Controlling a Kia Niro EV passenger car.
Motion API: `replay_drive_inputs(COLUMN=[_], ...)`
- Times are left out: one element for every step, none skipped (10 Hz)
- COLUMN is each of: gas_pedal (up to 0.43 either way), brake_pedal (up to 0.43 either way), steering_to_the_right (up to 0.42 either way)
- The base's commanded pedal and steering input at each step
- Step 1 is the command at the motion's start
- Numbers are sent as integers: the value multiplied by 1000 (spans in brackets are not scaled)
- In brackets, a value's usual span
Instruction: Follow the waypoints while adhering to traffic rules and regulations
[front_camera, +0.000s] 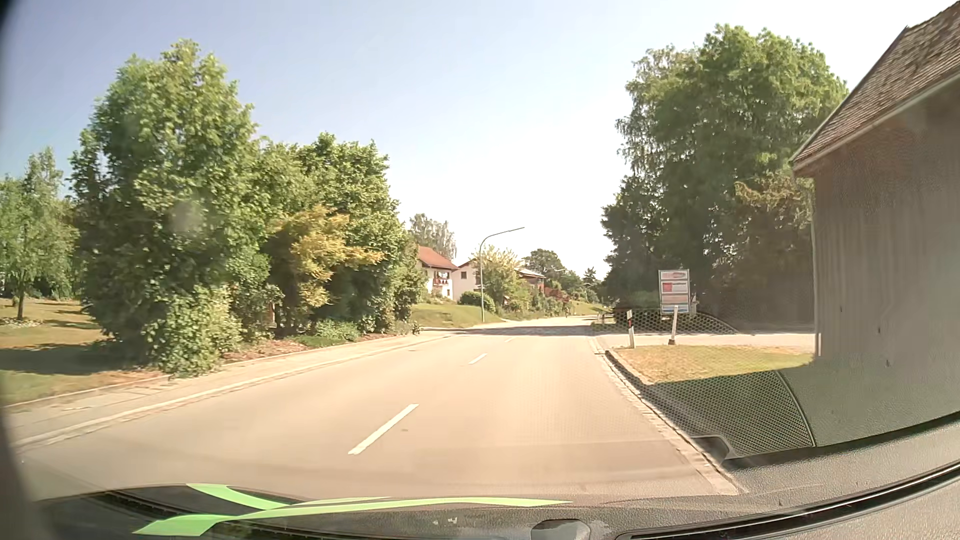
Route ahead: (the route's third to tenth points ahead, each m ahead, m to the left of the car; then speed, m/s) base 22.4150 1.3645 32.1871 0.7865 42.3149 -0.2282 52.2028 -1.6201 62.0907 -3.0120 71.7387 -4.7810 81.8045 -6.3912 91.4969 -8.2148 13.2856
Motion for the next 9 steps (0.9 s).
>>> replay_drive_inputs(gas_pedal=[169,177,177,177,177,169,169,157,157], brake_pedal=[0,0,0,0,0,0,0,0,0], steering_to_the_right=[20,20,19,19,18,19,19,19,19])
